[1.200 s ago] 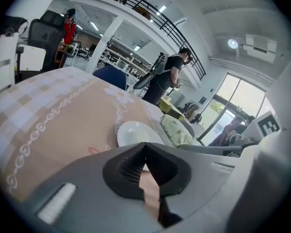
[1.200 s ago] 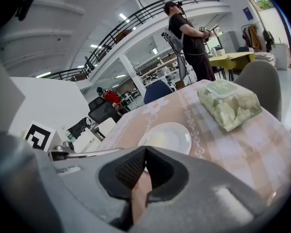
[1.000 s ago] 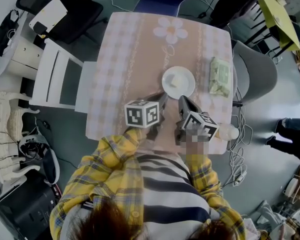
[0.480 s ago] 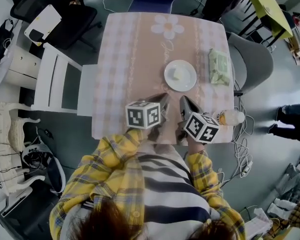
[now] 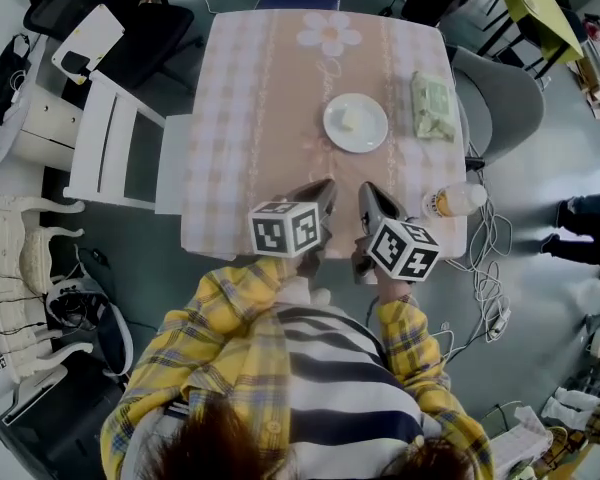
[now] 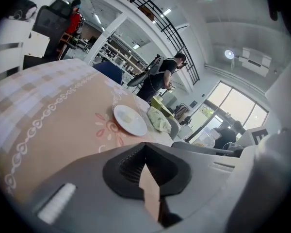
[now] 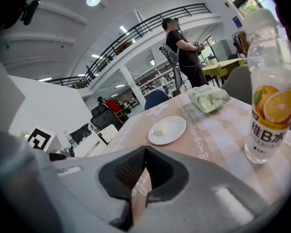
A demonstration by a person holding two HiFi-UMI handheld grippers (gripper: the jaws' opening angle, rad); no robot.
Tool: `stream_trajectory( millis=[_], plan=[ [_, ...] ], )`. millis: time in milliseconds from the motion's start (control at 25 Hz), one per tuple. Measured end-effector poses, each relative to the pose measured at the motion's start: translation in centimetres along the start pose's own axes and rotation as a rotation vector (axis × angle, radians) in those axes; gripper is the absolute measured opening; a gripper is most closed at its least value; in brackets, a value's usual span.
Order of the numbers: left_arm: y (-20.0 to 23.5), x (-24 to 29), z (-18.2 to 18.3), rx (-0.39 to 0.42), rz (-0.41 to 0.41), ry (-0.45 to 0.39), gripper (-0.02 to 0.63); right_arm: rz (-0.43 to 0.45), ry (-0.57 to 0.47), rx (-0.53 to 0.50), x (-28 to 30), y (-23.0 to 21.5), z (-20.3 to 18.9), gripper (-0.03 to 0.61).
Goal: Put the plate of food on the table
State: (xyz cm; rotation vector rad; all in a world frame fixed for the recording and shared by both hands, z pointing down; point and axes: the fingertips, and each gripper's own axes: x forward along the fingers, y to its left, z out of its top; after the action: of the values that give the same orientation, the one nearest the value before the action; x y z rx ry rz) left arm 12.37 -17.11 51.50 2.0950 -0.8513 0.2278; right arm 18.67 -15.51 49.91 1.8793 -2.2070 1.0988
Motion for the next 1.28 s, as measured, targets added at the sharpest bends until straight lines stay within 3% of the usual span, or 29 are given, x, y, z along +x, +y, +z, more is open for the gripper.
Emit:
stream_trajectory(
  millis=[640,1280],
  plan=[
    [-3.9,-4.8,-5.4,0.042,-0.005,-0.037,0.002,0.026,-0.003,-0.063,-7.4,1.4,-4.6,-0.003],
    [-5.2,-8.2,-10.2,0.024,0.009,-0.039,0.002,0.03,0.022,-0.079,-11.9,2.0,-9.2,-0.003]
  ],
)
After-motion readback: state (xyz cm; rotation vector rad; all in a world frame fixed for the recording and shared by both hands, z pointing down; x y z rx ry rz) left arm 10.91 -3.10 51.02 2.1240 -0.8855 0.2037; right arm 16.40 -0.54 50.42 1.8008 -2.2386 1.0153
